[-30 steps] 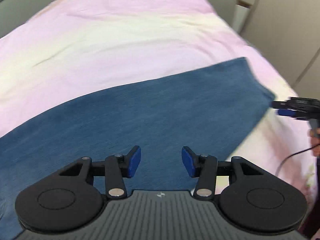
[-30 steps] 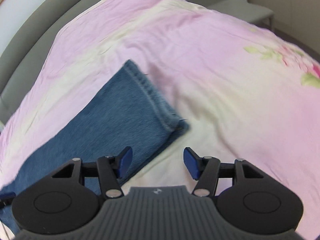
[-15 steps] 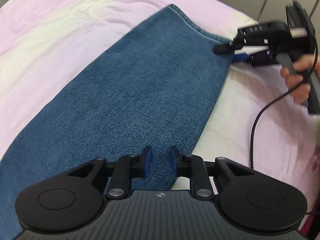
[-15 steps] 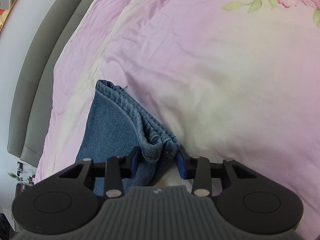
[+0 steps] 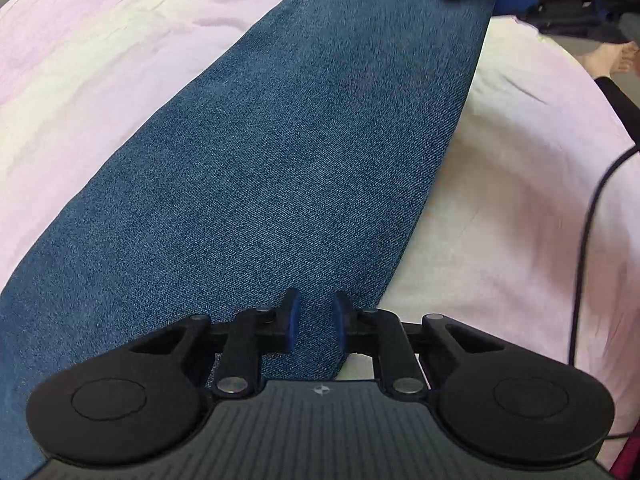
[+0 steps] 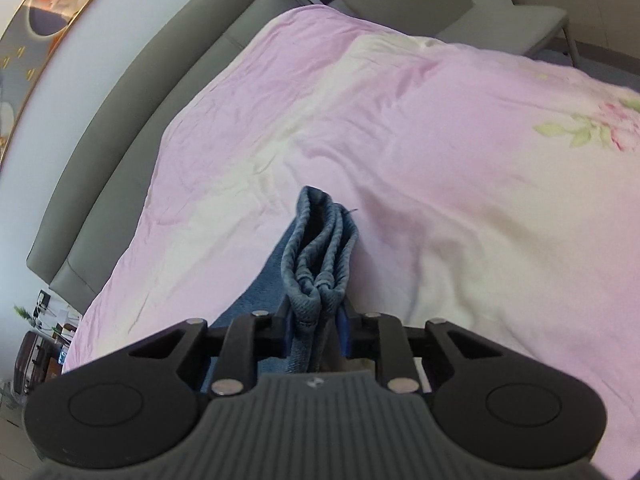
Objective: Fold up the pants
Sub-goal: 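Grasp the stacked leg hems with the right gripper and lift them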
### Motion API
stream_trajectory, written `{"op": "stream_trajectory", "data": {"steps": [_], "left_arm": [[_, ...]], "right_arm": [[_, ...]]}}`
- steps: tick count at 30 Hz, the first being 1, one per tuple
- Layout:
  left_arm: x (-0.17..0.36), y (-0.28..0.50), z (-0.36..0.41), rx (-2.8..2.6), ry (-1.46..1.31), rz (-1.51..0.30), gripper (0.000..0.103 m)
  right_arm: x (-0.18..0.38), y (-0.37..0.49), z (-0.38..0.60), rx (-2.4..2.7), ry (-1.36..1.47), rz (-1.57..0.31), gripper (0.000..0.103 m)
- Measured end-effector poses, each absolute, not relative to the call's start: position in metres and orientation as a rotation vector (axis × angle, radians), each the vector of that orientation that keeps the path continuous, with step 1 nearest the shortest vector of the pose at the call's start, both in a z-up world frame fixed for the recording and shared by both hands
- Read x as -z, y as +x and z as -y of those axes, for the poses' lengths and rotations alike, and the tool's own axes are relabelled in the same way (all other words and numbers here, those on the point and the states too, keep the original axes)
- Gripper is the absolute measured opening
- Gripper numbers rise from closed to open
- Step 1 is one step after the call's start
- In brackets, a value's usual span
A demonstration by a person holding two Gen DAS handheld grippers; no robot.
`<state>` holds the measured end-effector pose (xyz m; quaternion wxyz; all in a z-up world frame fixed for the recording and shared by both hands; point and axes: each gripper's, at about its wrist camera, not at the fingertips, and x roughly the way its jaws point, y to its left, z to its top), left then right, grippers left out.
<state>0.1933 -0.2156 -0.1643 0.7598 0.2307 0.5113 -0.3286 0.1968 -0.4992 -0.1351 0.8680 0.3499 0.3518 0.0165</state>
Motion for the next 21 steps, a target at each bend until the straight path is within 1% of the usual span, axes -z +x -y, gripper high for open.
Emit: {"op": "stream_trajectory", "data": {"steps": [3,7,13,17,21], "left_arm": [[0.164,0.193,0.210,0.701,0.452,-1.103,0.018],[0.161,0.195,0.188,0.683,0.287,-1.110,0.018],[0.160,0.183,0.140,0.682,0.105,-1.135,0.019],[0.146,0.164,0.096,0.681,0.007,-1.101,0.019],[0.119,0.153,0.031,0.623,-0.058,-1.048,0.019]], "right_arm": [[0.099,0.199,0.470,-0.089,0.665,-0.717,0.017],[0.052,0.198,0.423,-0.158,0.548,-0.705,0.017],[0.003,0.199,0.348,-0.241,0.404,-0.696,0.017],[-0.016,0.203,0.295,-0.285,0.307,-0.706,0.017],[-0.014,0.205,0.240,-0.342,0.229,-0.742,0.017]]}}
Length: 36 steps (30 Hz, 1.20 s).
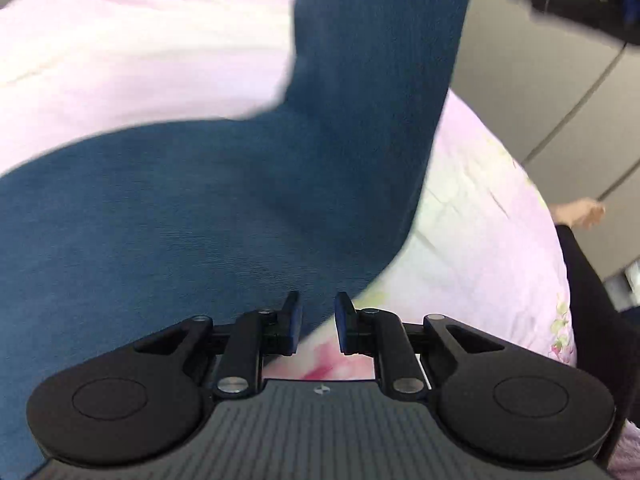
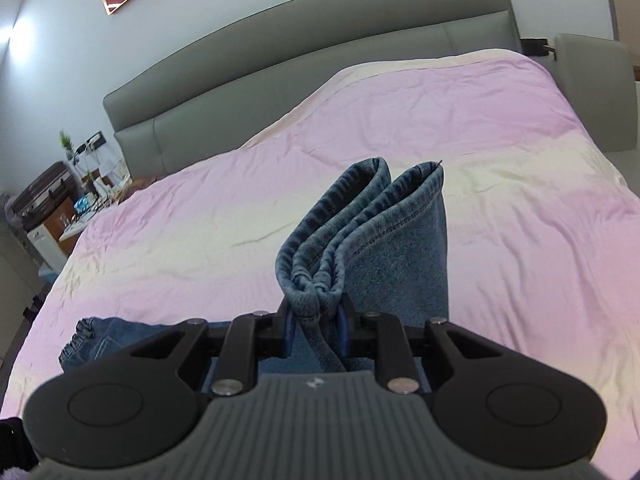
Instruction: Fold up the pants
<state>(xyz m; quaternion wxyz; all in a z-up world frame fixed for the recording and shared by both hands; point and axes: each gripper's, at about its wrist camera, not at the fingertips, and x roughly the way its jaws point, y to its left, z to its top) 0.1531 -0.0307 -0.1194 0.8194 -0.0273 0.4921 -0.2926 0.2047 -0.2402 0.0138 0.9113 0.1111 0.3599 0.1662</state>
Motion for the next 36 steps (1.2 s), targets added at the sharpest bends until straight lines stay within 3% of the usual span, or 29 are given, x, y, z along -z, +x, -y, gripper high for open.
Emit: {"op": "stream_trajectory", "data": {"steps": [8,15,18,20,22,24,25,27,30,31,33,36], "left_arm": [[0.074,0.156,-0.102,0.404,-0.208,-0.954,0.023],[0.098,0.158,-0.143,0.306,-0.333,-0.961,0.023],[0.109,0.161,-0.148,0.291,-0.392,-0.976,0.028],[0.113,0.151,-0.159,0.282,-0.408,-0.979,0.028],[0.119,0.144,-0.166,0.274,-0.431,-0.987,0.029],[0.124,0.142,-0.169,0.273,-0.465,-0.985,0.032],[0.126,0.140,-0.170,0.272,-0.480,-0.983,0.034],[0.127,0.138,-0.170,0.268,-0.495,-0.986,0.034],[0.131,0.140,-0.169,0.276,-0.516,-0.997,0.035],[0.132,0.140,-0.168,0.282,-0.534,-1.002,0.035],[0.134,0.142,-0.169,0.302,-0.580,-1.004,0.039],[0.139,0.147,-0.170,0.328,-0.664,-0.996,0.050]], "right_arm": [[0.051,0.190,0.146,-0.459,0.146,-0.871,0.017],[0.131,0.170,0.085,-0.530,0.021,-0.987,0.017],[0.151,0.165,0.075,-0.532,-0.073,-0.988,0.018],[0.150,0.161,0.071,-0.549,-0.091,-0.979,0.028],[0.142,0.160,0.074,-0.580,-0.022,-0.987,0.055],[0.133,0.163,0.075,-0.596,0.051,-0.972,0.070],[0.132,0.164,0.075,-0.587,0.063,-0.966,0.070],[0.136,0.172,0.069,-0.539,0.047,-0.979,0.066],[0.153,0.184,0.073,-0.508,0.080,-1.054,0.031],[0.158,0.185,0.074,-0.498,0.087,-1.058,0.023],[0.160,0.185,0.080,-0.510,0.135,-1.050,0.015],[0.147,0.182,0.090,-0.546,0.233,-1.025,0.013]]}}
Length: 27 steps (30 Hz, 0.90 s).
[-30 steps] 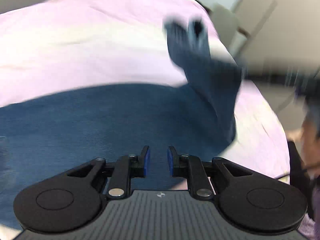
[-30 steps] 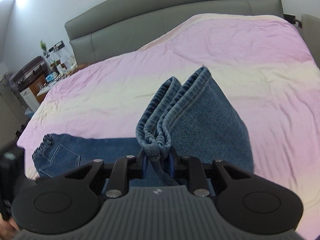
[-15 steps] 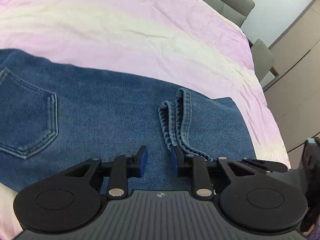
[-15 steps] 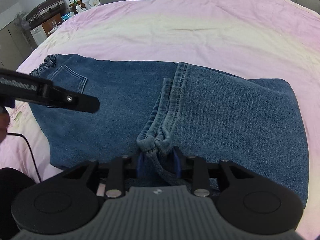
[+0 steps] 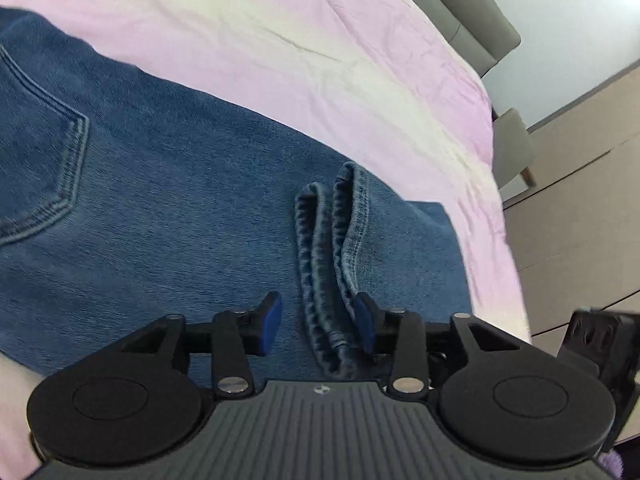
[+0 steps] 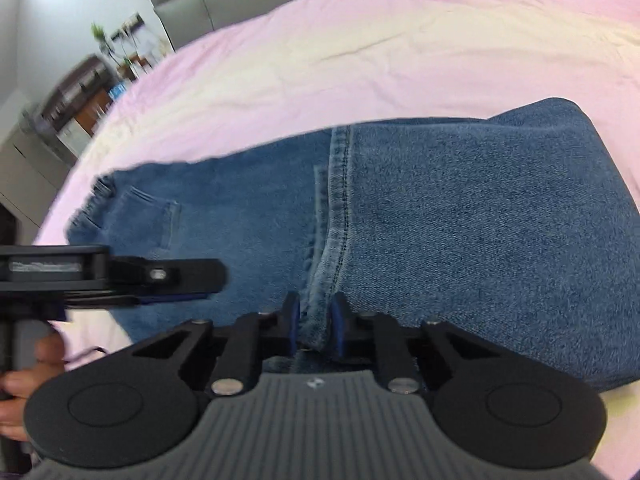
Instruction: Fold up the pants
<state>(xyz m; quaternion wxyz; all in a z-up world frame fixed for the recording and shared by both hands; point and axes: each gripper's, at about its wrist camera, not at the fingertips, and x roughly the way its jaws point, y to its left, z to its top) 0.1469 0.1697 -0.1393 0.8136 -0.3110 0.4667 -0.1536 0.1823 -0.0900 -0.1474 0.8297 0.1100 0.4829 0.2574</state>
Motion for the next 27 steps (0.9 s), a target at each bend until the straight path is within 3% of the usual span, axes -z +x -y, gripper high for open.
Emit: {"op": "stream_trajectory", "data": {"steps": [7,15,18,22,23,24,25,27], "left_arm": [[0.151,0.168,-0.152,0.327,-0.695,-1.005,0.065],[0.174,0.192,-0.118,0.269,-0.554,-1.067,0.065],[0.178,0.196,-0.101,0.264,-0.480,-1.052,0.056],[0.169,0.194,-0.088,0.233,-0.374,-1.027,0.028],[0.165,0.191,-0.088,0.235,-0.366,-1.013,0.026],[0.159,0.187,-0.088,0.242,-0.354,-0.992,0.022],[0.150,0.183,-0.087,0.248,-0.341,-0.963,0.019],[0.128,0.178,-0.085,0.263,-0.308,-0.909,0.018]], "right_arm": [[0.143,0.172,0.088,-0.631,0.229,-1.038,0.011],[0.177,0.178,0.084,-0.648,0.265,-1.086,0.010],[0.181,0.181,0.084,-0.648,0.271,-1.088,0.010],[0.183,0.180,0.087,-0.652,0.283,-1.077,0.015],[0.182,0.180,0.087,-0.658,0.284,-1.069,0.017],[0.179,0.179,0.088,-0.660,0.283,-1.057,0.019],[0.176,0.177,0.091,-0.665,0.283,-1.047,0.032],[0.166,0.171,0.099,-0.663,0.276,-1.002,0.043]]}}
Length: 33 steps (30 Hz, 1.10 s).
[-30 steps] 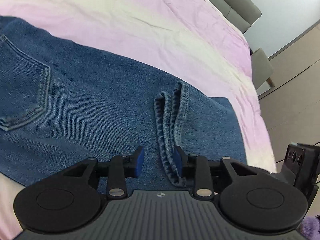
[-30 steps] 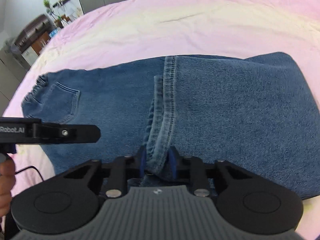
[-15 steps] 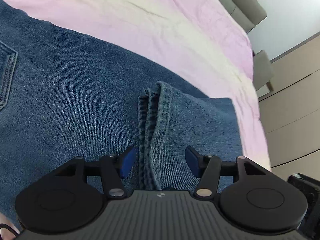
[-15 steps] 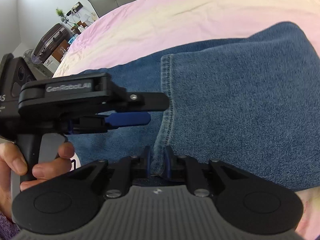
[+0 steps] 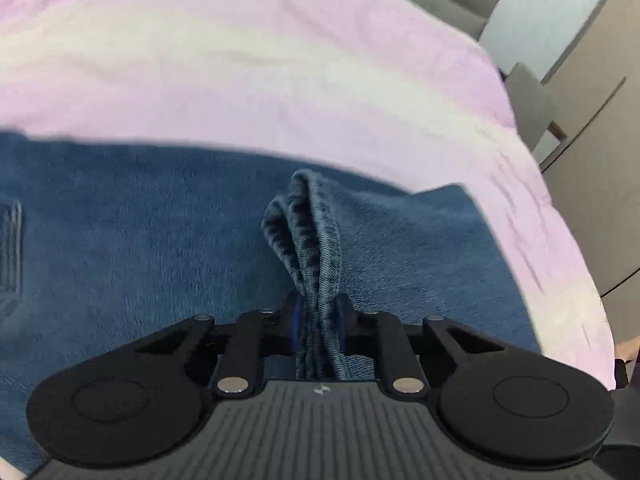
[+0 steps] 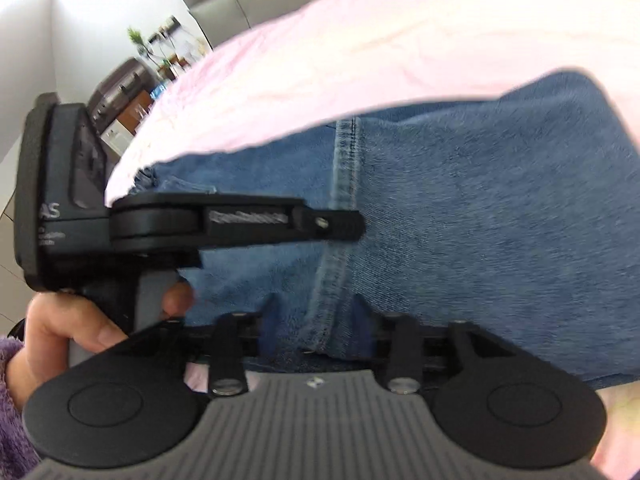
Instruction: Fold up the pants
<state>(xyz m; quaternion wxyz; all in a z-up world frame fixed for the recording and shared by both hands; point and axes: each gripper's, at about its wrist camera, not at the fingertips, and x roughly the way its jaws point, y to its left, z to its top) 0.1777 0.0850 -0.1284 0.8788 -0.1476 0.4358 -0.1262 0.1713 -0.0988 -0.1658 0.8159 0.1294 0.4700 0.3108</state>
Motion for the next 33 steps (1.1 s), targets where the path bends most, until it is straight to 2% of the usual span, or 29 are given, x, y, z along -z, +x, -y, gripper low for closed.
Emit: {"op": "stream_trajectory", "data": {"steps": [4,7,8,10,16,21,25,29,33], "left_arm": [[0.094,0.182,-0.090,0.262,-0.246,-0.877,0.018],[0.101,0.194,-0.102,0.246,-0.245,-0.937,0.018],[0.110,0.198,-0.105,0.238,-0.251,-0.965,0.018],[0.136,0.206,-0.110,0.223,-0.302,-1.041,0.018],[0.176,0.210,-0.129,0.217,-0.476,-1.077,0.022],[0.180,0.211,-0.133,0.252,-0.456,-1.092,0.023],[0.183,0.216,-0.132,0.257,-0.456,-1.102,0.028],[0.191,0.213,-0.142,0.261,-0.478,-1.099,0.030],[0.187,0.213,-0.144,0.256,-0.480,-1.114,0.030]], "right_arm": [[0.136,0.161,0.125,-0.611,0.212,-0.904,0.043],[0.118,0.163,0.147,-0.549,0.158,-0.861,0.041],[0.115,0.166,0.155,-0.522,0.132,-0.858,0.039],[0.115,0.177,0.169,-0.472,0.086,-0.856,0.027],[0.138,0.232,0.190,-0.400,-0.046,-0.882,0.014],[0.160,0.292,0.180,-0.380,-0.089,-0.911,0.014],[0.181,0.332,0.173,-0.344,-0.110,-0.950,0.013],[0.204,0.354,0.167,-0.344,-0.130,-0.985,0.010],[0.205,0.363,0.172,-0.347,-0.102,-1.020,0.010]]}}
